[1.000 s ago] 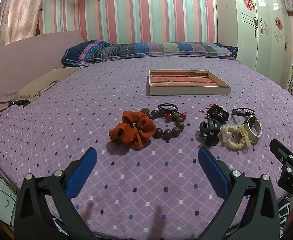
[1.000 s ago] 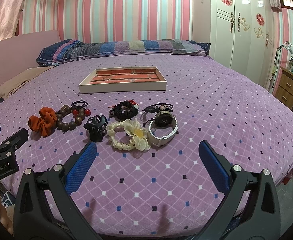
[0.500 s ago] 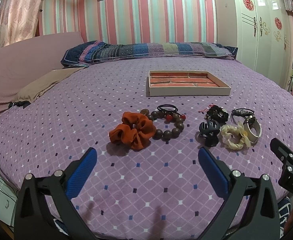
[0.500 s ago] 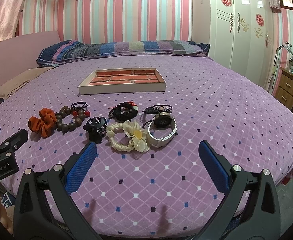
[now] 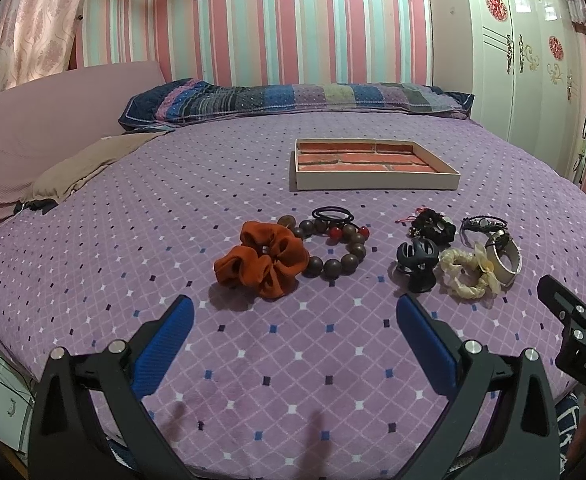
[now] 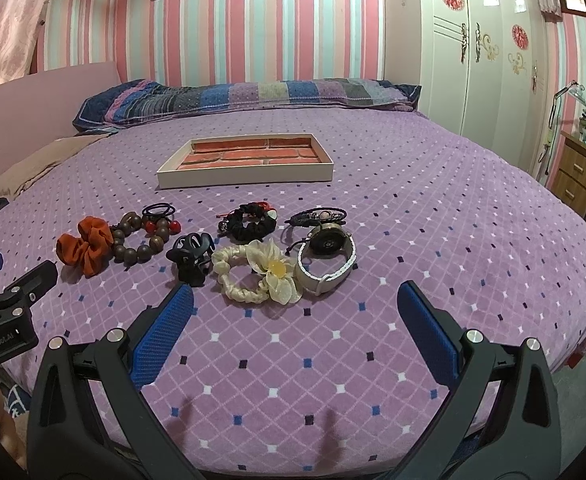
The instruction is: Organize jewelry
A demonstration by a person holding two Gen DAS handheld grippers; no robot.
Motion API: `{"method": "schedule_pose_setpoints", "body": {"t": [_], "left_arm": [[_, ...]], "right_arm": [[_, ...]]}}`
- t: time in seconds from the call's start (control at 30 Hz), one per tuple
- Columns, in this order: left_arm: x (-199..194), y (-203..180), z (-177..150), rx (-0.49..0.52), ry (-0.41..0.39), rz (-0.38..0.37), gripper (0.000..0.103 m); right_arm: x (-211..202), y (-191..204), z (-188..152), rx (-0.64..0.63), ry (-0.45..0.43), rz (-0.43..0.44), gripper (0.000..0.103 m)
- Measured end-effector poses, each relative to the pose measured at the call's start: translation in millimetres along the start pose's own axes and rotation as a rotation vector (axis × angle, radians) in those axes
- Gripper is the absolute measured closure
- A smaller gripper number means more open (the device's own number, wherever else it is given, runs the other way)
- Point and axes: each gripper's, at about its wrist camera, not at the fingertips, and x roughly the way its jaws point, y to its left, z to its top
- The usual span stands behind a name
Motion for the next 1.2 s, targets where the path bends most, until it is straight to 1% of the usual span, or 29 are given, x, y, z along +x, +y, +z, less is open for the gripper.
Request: {"method": "schedule_pose_setpoints", "body": {"t": [0.17, 0.4, 0.63, 1.07, 1.13, 1.2], "left_arm": [[2, 1, -1, -0.006, 0.004, 0.013, 0.004], [5, 5, -3, -0.025, 0.009, 0.001, 0.004], [7, 5, -4, -0.014, 0.003, -0.005, 0.004], [20, 16, -1, -0.027, 0.006, -0.005, 0.004], [22, 17, 0, -0.025, 0.007, -0.002, 0.004], [25, 18, 1, -0.019, 0.007, 0.005, 0.004]], "right_arm": [[4, 1, -1, -0.011, 0.009, -0.01, 0.004], [-1, 6, -2, -0.036, -0.027, 0.012, 0.004], [1, 11, -4, -0.046, -0.041, 0.023, 0.004], [20, 22, -5, -0.077, -0.025, 0.031, 0.004], [24, 24, -4, -0.085, -0.023, 0.032, 0.005], [29, 26, -4, -0.089, -0.015, 0.04, 0.011]]}}
